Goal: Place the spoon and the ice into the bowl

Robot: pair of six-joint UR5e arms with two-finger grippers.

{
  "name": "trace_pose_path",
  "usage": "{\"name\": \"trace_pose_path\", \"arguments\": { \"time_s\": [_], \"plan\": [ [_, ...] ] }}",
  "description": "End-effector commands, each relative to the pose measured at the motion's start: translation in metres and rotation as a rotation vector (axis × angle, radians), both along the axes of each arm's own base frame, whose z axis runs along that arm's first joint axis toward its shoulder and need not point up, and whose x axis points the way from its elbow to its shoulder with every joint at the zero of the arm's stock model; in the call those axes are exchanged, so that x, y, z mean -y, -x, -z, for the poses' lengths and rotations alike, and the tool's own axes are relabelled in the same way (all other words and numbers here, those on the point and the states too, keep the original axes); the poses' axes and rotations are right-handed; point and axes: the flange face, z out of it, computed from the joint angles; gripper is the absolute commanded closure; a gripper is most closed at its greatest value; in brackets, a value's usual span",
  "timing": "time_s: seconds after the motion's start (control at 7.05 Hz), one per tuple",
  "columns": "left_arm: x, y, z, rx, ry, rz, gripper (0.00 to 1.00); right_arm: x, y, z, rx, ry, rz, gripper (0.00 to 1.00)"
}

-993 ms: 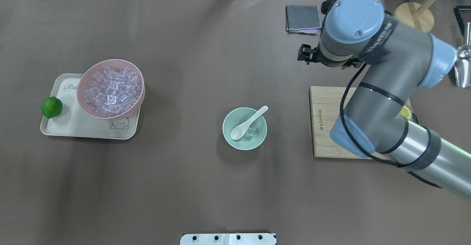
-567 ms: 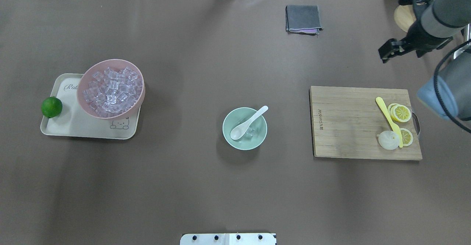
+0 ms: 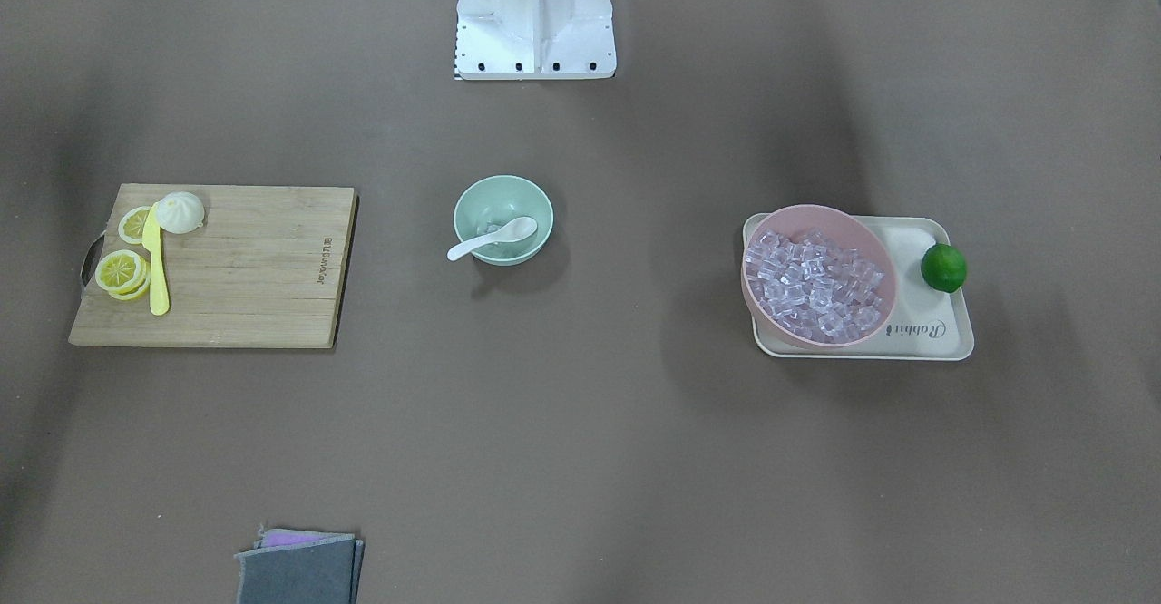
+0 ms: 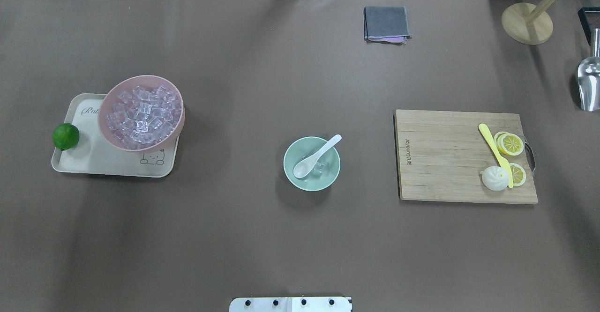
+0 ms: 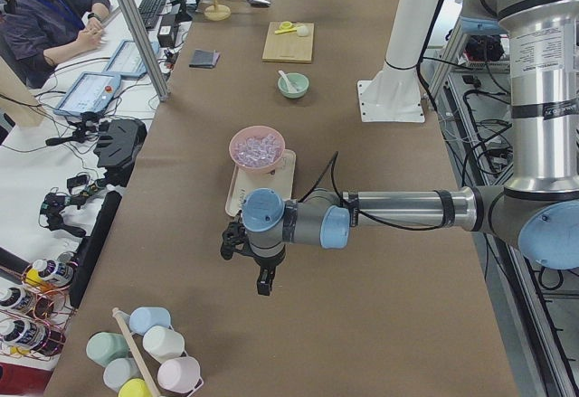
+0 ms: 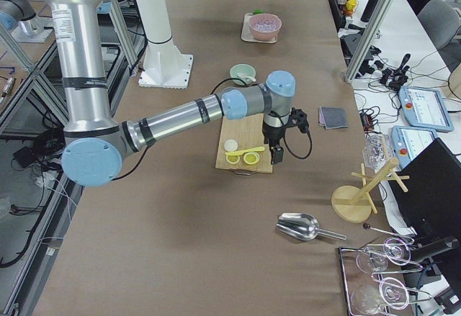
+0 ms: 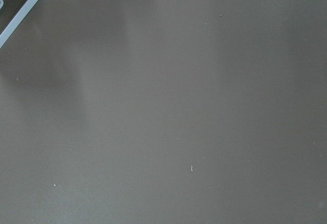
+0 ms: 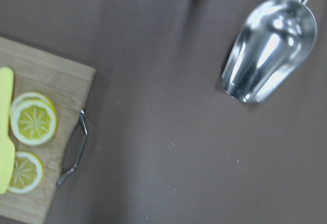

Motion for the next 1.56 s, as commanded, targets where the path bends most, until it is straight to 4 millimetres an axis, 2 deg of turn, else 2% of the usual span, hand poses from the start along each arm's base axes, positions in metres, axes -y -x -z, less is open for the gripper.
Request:
{"name": "trace_pose_path", "arguments": {
  "time_s": [0.0,0.14,0.28,0.43,0.71,1.42],
  "plan": [
    [0.0,0.0,0.001,0.001,0.002,0.002,0.01,-0.037,-0.026,-0.034,0.002,0.039,-0.006,0.0],
    [0.0,0.001,0.003,0.007,-0.007,-0.003,0.01,-0.04,-0.026,-0.04,-0.001,0.053,-0.006,0.0],
    [-0.002,0.001,0.004,0.007,-0.013,-0.006,0.01,-0.038,-0.024,-0.036,0.024,0.053,-0.005,0.0],
    [-0.003,0.001,0.003,0.009,-0.012,-0.006,0.01,-0.041,-0.024,-0.047,0.029,0.082,-0.006,0.0],
    [-0.001,0.001,0.003,0.007,-0.018,-0.006,0.01,-0.039,-0.021,-0.043,0.06,0.082,-0.005,0.0],
    [-0.004,0.006,0.01,0.006,-0.041,0.006,0.01,-0.044,-0.021,-0.049,0.057,0.076,0.005,0.0]
  ]
}}
